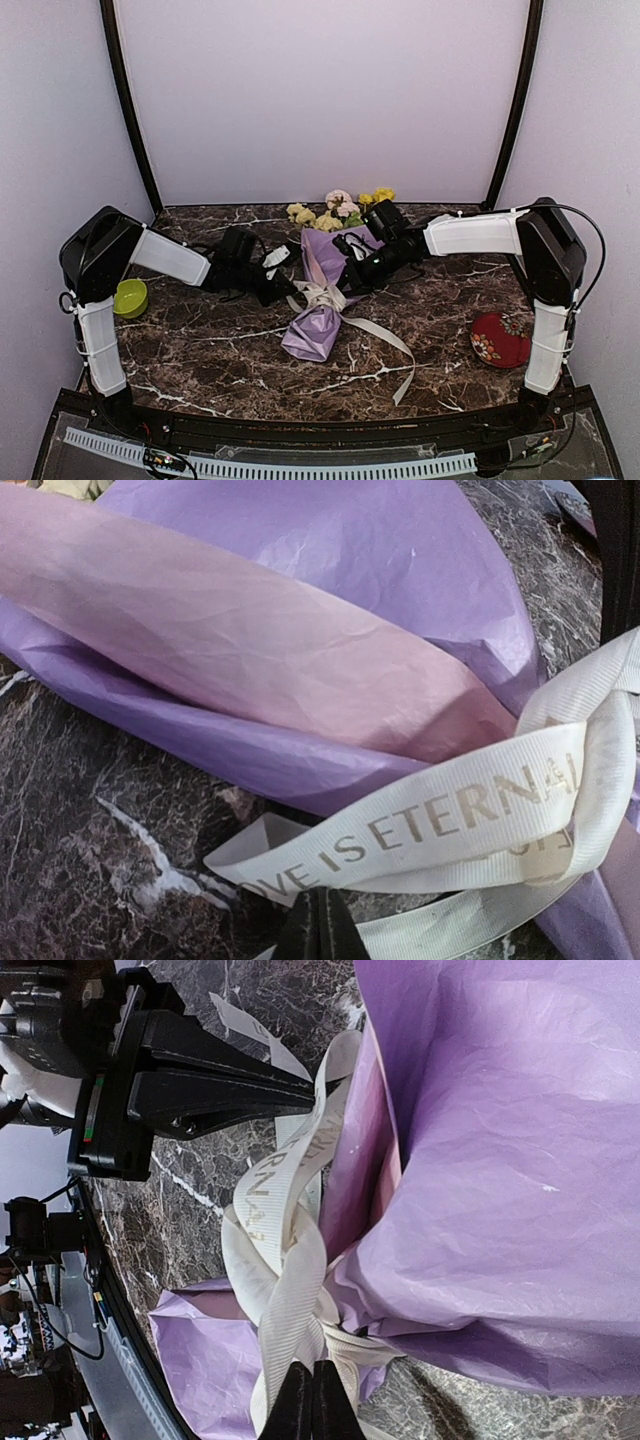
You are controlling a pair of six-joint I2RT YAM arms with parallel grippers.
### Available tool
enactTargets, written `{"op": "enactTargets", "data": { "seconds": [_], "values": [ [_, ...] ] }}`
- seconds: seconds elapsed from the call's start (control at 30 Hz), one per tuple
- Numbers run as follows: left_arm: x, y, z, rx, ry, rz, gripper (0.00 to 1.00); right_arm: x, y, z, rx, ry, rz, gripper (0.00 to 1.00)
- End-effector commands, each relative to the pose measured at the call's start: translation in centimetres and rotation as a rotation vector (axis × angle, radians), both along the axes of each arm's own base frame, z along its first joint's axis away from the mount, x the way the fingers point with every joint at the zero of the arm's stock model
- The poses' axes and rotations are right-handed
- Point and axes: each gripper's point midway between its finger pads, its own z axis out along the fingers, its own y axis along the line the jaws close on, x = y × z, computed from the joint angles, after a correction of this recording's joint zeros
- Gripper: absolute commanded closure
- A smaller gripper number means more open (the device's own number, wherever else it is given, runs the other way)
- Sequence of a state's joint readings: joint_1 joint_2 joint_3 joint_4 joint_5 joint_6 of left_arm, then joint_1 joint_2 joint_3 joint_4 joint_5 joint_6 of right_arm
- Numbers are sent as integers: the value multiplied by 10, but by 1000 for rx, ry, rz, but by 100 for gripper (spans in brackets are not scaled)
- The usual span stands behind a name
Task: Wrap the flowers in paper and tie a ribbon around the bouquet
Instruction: Tie the half-tied ribbon around the folded bouquet.
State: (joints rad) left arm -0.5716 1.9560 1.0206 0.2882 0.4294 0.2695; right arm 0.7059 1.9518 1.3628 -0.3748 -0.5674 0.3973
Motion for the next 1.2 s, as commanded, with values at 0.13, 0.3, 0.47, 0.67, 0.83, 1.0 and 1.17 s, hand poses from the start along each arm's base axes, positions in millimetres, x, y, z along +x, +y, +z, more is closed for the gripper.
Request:
{"op": "enactTargets", "data": {
  "seconds": [0.13,0.3,0.47,0.67,0.83,1.0,1.17],
  "values": [
    [12,0,13,-13,-32,48,100,1,-2,17,16,-42,-1,100],
    [23,15,28,-94,35,138,86,1,-3,18,15,-46,-2,100],
    [31,11,48,-234,182,209,54,1,-3,16,14,-44,-2,100],
    [29,2,42,-304,362,264,47,0,-3,14,15,-39,-1,100],
    [23,-2,35,-318,497,290,37,1,-2,14,15,-37,-2,100],
    [21,4,19,-265,542,338,32,1,-2,15,19,-39,-1,100],
    [20,-2,5,-250,589,335,30,0,-2,14,21,-35,-3,100]
  ]
}}
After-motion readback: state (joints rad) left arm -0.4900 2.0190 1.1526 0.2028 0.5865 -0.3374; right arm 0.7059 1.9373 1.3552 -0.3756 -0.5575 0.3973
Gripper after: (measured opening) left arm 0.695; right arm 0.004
